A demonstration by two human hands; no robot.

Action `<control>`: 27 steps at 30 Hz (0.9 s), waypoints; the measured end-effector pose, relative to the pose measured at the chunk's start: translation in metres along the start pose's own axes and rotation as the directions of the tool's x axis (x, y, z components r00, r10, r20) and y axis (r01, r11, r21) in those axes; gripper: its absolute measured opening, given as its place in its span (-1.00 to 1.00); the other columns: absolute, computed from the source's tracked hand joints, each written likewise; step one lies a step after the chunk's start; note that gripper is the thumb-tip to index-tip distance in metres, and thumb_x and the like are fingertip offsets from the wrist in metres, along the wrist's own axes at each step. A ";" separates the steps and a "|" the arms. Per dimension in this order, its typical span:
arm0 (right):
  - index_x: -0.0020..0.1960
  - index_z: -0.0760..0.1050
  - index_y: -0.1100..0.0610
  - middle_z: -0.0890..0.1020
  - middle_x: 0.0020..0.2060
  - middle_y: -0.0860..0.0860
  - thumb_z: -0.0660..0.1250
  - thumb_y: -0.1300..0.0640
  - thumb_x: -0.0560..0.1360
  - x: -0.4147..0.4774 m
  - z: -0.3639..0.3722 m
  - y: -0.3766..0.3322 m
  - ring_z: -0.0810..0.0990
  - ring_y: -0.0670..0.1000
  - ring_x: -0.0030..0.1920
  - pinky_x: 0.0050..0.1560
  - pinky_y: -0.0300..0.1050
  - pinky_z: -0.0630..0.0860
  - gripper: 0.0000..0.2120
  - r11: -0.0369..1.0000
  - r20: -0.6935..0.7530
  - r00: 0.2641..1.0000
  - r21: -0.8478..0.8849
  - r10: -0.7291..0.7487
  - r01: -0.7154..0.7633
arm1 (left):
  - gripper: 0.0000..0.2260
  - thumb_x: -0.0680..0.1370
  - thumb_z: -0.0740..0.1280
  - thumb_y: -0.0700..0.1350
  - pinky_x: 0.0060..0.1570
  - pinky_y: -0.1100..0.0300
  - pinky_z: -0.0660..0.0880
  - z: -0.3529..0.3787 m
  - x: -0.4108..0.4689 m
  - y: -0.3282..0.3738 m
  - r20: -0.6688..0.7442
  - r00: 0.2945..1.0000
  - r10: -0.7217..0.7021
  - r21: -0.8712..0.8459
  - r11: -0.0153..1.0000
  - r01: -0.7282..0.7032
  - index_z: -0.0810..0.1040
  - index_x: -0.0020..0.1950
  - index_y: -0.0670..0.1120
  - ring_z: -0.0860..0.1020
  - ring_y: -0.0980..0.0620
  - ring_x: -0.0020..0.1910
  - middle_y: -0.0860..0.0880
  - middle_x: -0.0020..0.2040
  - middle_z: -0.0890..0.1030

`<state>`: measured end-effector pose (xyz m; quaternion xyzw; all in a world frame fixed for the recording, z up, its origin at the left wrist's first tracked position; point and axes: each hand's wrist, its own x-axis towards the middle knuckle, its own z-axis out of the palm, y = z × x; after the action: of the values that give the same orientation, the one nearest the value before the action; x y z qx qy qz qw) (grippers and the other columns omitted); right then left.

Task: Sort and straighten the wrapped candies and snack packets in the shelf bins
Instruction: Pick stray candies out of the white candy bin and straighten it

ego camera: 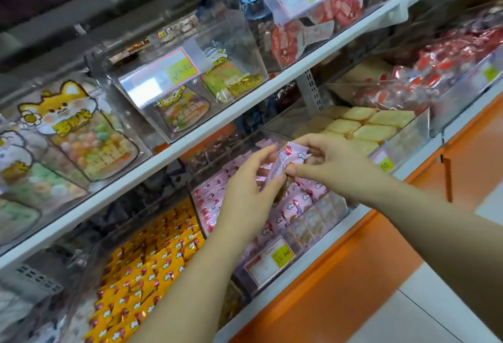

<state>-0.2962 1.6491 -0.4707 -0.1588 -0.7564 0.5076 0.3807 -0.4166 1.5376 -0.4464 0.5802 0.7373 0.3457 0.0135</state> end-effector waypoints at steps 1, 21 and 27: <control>0.03 0.54 -0.01 0.64 -0.21 0.17 0.44 0.08 0.42 0.003 0.002 0.006 0.59 0.20 -0.19 -0.15 0.02 0.51 -0.80 1.000 -0.008 1.000 0.014 0.007 -0.007 | -0.63 0.56 0.29 0.00 0.08 0.40 0.41 0.001 0.004 -0.003 0.009 1.000 -0.002 0.021 1.000 0.002 0.35 0.36 0.20 0.42 0.39 0.10 0.34 0.15 0.43; 0.50 0.13 0.07 0.26 0.43 0.00 0.25 0.05 0.55 0.020 0.020 0.048 0.31 0.04 0.37 0.24 -0.11 0.33 -0.42 0.873 -0.222 0.962 -0.423 0.159 -0.242 | -0.46 0.60 0.18 -0.26 0.18 0.04 0.46 0.038 0.130 -0.095 -0.283 0.939 -0.195 0.211 0.942 0.260 0.16 0.47 0.19 0.40 -0.11 0.35 0.01 0.52 0.18; 0.52 0.08 0.06 0.16 0.48 -0.04 0.24 0.03 0.56 0.019 0.019 0.051 0.23 0.00 0.42 0.30 -0.12 0.29 -0.39 0.861 -0.193 0.968 -0.450 0.163 -0.235 | -0.53 0.61 0.16 -0.29 0.35 -0.10 0.27 0.044 0.145 -0.107 -0.282 0.945 -0.165 0.313 0.915 0.253 0.25 0.46 0.07 0.31 -0.12 0.42 -0.06 0.50 0.23</control>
<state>-0.3300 1.6708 -0.5115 -0.3607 -0.8058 0.3328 0.3314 -0.5358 1.6758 -0.4807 0.4425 0.8404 0.2778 -0.1444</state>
